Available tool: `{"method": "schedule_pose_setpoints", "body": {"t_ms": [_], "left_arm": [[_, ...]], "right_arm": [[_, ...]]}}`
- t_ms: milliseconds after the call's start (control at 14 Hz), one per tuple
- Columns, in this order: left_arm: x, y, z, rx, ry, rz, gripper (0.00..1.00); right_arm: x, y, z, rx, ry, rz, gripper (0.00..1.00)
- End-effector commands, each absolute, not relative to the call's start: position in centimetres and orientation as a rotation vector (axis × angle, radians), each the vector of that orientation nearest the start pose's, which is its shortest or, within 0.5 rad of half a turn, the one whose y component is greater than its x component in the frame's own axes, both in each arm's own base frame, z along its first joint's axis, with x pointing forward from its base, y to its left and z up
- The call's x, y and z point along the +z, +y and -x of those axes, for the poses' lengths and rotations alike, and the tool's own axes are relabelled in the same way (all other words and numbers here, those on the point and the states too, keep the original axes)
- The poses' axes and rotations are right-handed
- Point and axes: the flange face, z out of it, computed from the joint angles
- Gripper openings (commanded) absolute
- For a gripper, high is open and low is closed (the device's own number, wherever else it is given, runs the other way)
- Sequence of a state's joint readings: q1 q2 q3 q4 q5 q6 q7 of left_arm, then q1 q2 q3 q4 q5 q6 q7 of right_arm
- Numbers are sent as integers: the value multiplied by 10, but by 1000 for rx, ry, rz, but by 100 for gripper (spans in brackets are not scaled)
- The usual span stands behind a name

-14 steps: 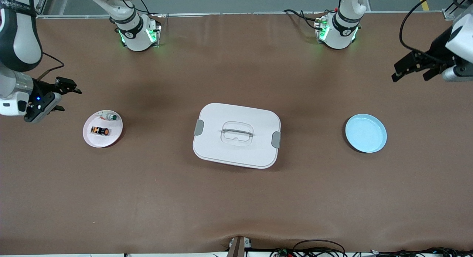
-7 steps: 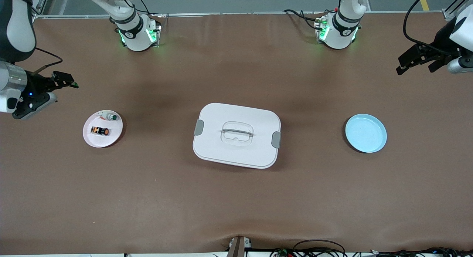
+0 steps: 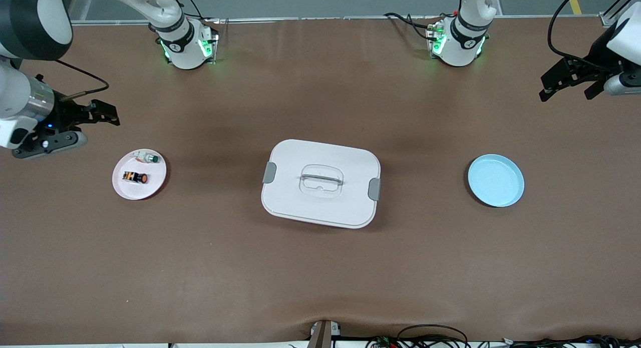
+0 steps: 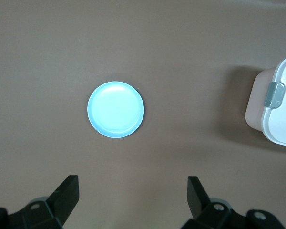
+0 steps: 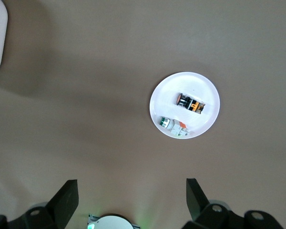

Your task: Transfer orange switch to right arm and place

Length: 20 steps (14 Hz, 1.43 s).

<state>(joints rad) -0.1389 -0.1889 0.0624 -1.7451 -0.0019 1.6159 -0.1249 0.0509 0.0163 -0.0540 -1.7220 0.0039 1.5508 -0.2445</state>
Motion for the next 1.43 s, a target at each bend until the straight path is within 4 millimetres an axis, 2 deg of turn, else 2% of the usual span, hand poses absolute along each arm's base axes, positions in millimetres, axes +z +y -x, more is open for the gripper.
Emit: {"method": "schedule_pose_setpoints", "body": {"t_ms": [0,143,358,501,788,1217,1360], "left_arm": [[645,-36,-493,-87,-42,3135,100],[642,-38,-495,-80,-20,3135,100],[641,-42,-506,-69,-13,3132,100],[641,-42,-506,-61,-11,3135,100],[640,-42,-506,-56,-13,3135,100],[640,-43,-506,-54,-9,3135,100],[639,-42,-506,-51,-9,3134,100]], "right_arm": [[572,-11,-561,248,-298,3104,100],[591,-25,-564,194,-259,3115,100],[607,-40,-565,142,-216,3126,100],[625,-43,-565,81,-197,3136,100],[648,-45,-564,6,36,3150,100],[655,-38,-558,37,44,3146,100],[656,-45,-557,37,42,3149,100]]}}
